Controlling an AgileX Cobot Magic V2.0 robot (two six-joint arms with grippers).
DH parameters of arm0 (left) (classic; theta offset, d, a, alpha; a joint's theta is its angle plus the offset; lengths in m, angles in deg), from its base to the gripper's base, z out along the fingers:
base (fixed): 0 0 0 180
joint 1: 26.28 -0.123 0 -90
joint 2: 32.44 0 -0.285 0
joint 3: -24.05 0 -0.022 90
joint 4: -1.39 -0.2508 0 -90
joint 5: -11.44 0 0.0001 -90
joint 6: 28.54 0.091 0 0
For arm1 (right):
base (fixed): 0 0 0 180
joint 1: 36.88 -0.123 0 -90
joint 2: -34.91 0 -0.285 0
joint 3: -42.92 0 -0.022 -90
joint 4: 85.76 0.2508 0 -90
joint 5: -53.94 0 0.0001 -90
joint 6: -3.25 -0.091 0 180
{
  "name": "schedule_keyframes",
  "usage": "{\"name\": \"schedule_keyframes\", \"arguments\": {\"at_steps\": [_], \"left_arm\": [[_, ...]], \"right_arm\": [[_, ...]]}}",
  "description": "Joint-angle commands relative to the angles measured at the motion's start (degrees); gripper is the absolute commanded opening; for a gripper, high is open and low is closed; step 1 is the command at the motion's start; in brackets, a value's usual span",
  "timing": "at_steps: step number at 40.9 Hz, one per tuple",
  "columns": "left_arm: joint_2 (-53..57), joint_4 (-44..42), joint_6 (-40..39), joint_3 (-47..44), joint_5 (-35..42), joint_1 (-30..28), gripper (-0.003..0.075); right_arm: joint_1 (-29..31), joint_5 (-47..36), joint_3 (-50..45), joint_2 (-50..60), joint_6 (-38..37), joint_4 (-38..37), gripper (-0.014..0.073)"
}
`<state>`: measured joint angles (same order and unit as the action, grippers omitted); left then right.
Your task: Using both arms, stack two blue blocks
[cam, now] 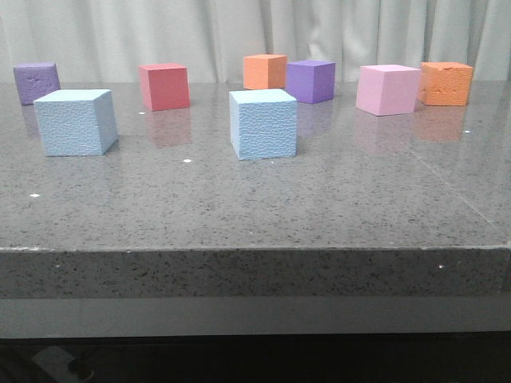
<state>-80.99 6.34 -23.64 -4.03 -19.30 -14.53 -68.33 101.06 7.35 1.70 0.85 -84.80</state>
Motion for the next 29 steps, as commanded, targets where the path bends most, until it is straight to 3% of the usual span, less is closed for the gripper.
{"name": "schedule_keyframes", "arguments": {"at_steps": [1,15,29], "left_arm": [[-5.81,0.52,-0.17,4.22,4.91,2.19,0.0619],[-25.12,0.52,-0.86,13.12,3.74,4.29,0.0619],[-44.13,-3.86,-13.44,28.73,-10.07,4.29,0.0619]], "right_arm": [[0.01,-3.94,1.3,-0.31,0.51,0.2,0.0601],[0.01,-3.87,1.3,-0.31,0.51,0.2,0.0601],[0.01,-3.87,1.3,-0.31,0.51,0.2,0.0601]]}}
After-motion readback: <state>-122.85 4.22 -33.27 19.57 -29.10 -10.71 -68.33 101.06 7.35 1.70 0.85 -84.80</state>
